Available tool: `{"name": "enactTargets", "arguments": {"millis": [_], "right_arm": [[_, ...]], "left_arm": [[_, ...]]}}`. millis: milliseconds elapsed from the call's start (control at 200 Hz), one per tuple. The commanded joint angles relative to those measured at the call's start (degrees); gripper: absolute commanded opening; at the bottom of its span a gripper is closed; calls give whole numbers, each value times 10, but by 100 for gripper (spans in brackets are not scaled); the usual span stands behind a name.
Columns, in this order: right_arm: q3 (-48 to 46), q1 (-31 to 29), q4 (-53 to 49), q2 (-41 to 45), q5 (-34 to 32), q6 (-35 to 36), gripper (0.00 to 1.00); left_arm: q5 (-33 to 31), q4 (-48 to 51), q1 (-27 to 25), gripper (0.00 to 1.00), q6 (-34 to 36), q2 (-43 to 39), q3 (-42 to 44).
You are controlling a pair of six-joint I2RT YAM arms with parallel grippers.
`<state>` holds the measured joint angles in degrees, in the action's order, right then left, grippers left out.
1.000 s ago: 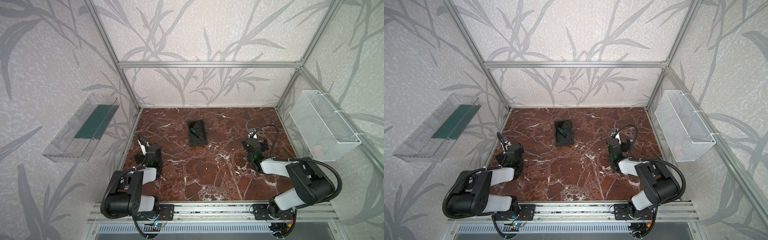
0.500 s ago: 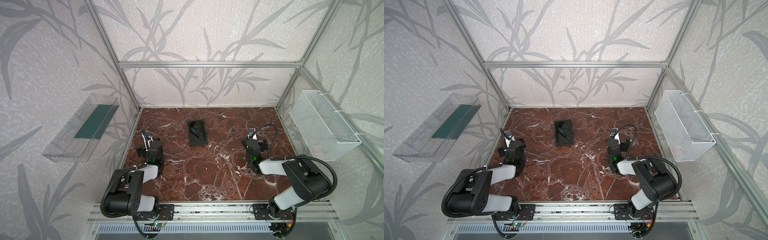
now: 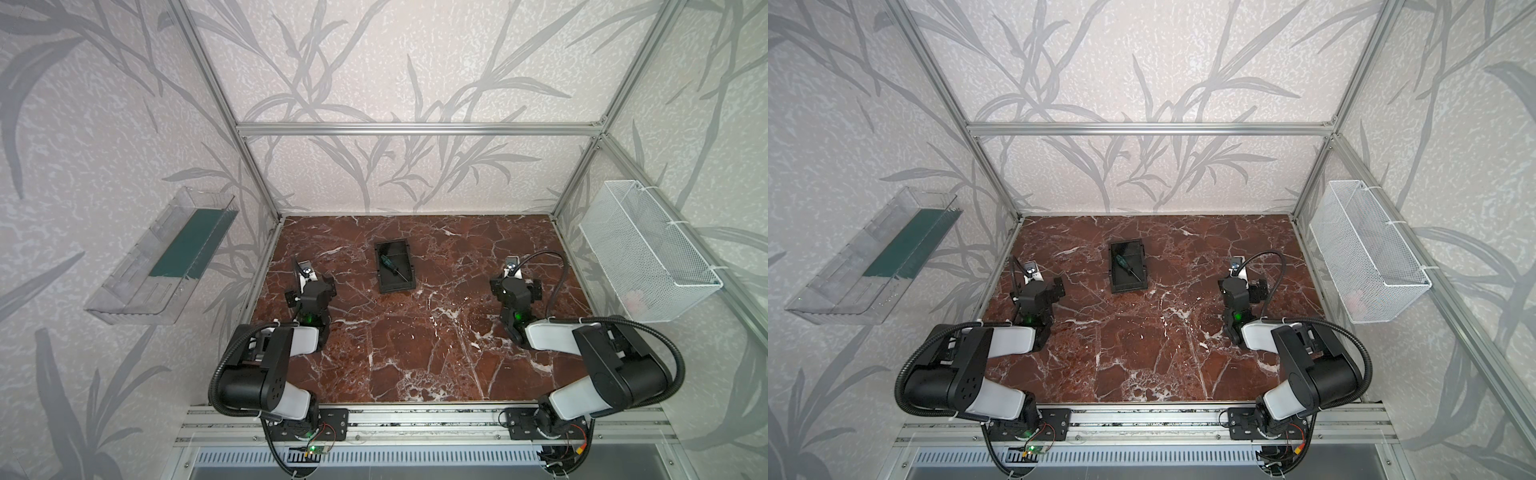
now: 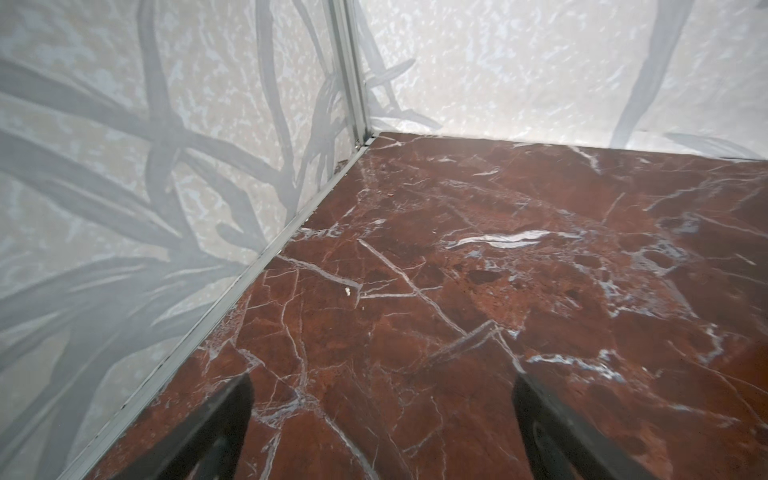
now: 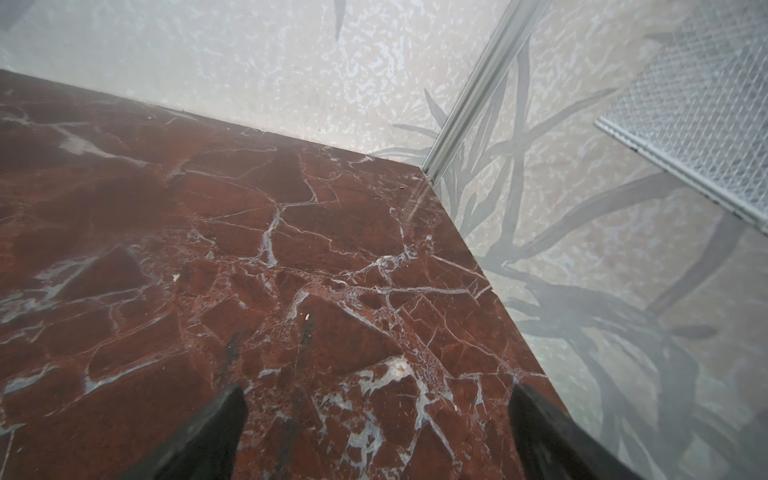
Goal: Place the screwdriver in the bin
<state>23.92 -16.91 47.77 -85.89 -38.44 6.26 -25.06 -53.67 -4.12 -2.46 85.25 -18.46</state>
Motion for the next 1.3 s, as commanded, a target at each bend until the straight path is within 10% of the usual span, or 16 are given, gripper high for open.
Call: {"name": "enactTargets", "arguments": {"millis": [0, 165, 285, 1295], "right_arm": [[-15, 21, -10, 20, 89, -34, 99], [-15, 61, -27, 17, 185, -53, 99], [-42, 66, 143, -65, 202, -12, 99], [-39, 65, 123, -59, 202, -16, 99]], "left_arm": [[40, -203, 0, 99, 47, 84, 34], [50, -2, 4, 99, 13, 26, -18], [51, -71, 6, 99, 22, 59, -9], [54, -61, 9, 99, 18, 55, -13]]}}
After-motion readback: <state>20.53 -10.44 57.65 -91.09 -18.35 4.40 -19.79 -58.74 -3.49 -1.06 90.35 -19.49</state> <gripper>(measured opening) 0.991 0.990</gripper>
